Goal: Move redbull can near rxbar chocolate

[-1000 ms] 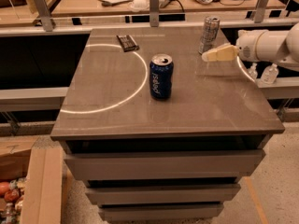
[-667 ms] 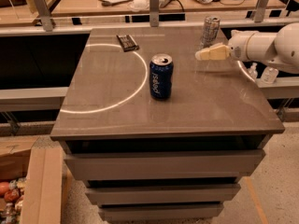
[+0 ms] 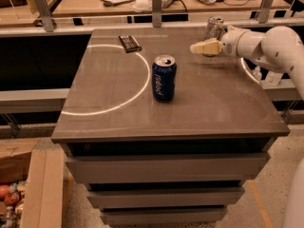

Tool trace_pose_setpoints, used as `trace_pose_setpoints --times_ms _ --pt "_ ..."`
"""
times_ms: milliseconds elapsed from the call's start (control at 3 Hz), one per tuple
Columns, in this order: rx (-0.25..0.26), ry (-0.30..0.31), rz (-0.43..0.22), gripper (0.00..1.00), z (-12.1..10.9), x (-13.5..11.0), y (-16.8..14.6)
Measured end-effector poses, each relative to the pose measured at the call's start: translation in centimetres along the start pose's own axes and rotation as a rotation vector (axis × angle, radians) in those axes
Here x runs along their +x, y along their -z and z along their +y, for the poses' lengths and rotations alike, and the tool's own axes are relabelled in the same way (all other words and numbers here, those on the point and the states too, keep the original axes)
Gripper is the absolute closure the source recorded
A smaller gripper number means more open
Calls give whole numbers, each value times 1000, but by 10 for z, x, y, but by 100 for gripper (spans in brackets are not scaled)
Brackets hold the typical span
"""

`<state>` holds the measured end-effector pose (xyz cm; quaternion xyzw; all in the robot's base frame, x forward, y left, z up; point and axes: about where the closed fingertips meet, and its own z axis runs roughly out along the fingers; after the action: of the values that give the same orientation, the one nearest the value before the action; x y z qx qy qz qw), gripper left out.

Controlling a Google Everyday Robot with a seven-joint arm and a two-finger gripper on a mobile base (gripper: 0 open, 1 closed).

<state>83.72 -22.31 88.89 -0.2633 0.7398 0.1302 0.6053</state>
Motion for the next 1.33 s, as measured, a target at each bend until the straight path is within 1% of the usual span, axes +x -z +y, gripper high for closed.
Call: trace_pose_setpoints --times_ms 333,667,1000,1333 --pt "0 3 -13 24 -4 -5 -12" --pt "-1 24 33 48 2 -11 -22" --pt "-12 45 78 79 17 -26 -29" --pt "-37 52 74 99 32 -40 -40"
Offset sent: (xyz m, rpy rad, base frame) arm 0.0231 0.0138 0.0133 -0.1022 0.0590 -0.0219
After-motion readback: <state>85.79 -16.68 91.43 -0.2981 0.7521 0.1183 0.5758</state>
